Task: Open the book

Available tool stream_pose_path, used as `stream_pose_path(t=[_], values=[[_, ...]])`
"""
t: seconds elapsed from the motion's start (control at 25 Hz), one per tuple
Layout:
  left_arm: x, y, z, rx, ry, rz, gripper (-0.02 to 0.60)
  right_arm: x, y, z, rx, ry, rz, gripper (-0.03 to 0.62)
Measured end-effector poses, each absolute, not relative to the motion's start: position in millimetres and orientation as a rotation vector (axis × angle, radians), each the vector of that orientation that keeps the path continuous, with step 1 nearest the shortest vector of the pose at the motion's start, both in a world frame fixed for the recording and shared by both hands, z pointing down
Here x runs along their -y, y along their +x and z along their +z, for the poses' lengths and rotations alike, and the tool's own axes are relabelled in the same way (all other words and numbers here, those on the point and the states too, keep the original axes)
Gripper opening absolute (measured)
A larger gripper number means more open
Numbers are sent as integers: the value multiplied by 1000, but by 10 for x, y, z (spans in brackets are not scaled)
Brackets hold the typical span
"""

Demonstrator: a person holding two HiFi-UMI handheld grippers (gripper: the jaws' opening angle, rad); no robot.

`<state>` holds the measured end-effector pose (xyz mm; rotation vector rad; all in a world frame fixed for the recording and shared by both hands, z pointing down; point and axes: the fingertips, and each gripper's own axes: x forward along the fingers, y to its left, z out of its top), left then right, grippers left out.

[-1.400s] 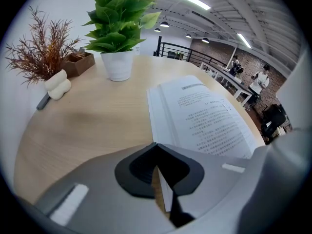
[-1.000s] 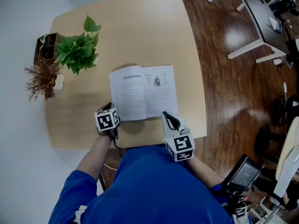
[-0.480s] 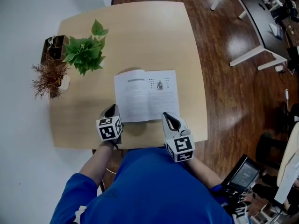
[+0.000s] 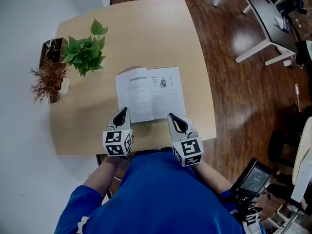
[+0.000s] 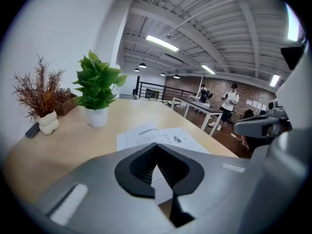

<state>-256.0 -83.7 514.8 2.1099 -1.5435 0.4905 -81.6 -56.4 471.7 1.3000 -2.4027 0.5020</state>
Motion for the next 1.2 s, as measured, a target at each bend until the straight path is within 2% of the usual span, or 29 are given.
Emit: stream_pose_path(t=[0.64, 1.2], values=[[270, -1873, 4840, 1478, 2258, 429, 8, 118, -547, 4542, 2442, 1282, 444, 3], [-586, -1143, 4565, 1616, 2240, 364, 8, -625, 95, 4374, 2546, 1195, 399, 3]])
